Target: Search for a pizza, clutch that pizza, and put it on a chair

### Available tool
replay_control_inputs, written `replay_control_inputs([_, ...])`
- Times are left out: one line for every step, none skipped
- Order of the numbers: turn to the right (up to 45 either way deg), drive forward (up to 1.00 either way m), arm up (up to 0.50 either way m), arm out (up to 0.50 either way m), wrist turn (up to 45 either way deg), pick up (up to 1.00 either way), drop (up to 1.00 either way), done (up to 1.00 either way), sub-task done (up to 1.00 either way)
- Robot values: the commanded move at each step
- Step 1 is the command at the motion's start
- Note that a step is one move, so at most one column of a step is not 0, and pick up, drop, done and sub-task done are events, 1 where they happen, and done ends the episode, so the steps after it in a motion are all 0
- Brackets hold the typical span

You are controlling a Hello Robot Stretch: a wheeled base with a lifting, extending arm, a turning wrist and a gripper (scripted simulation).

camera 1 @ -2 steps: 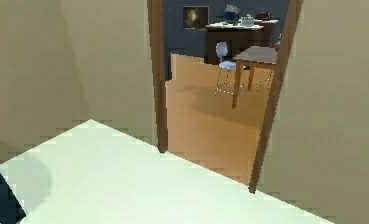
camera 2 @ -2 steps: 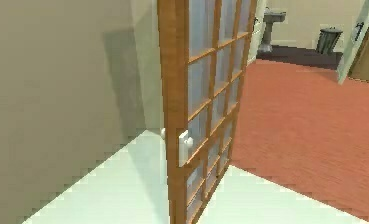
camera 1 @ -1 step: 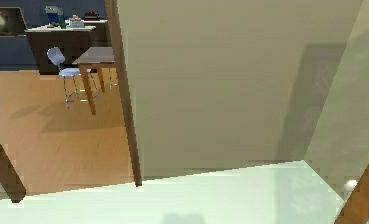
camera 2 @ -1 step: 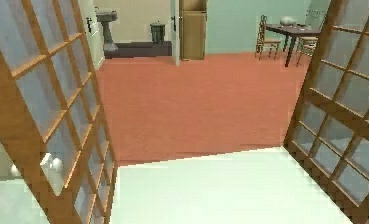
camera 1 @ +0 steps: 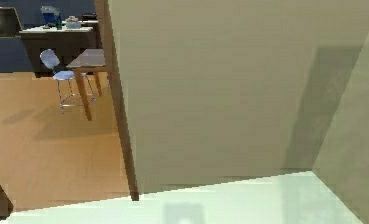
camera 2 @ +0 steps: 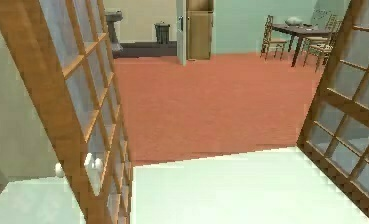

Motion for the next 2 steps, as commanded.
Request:
replay_control_inputs([-33.0, 0.0, 0.0, 0.0, 0.0, 0.0, 0.0, 0.0, 0.0])
replay_control_inputs([0.0, 1.0, 0.0, 0.0, 0.0, 0.0, 0.0, 0.0, 0.0])
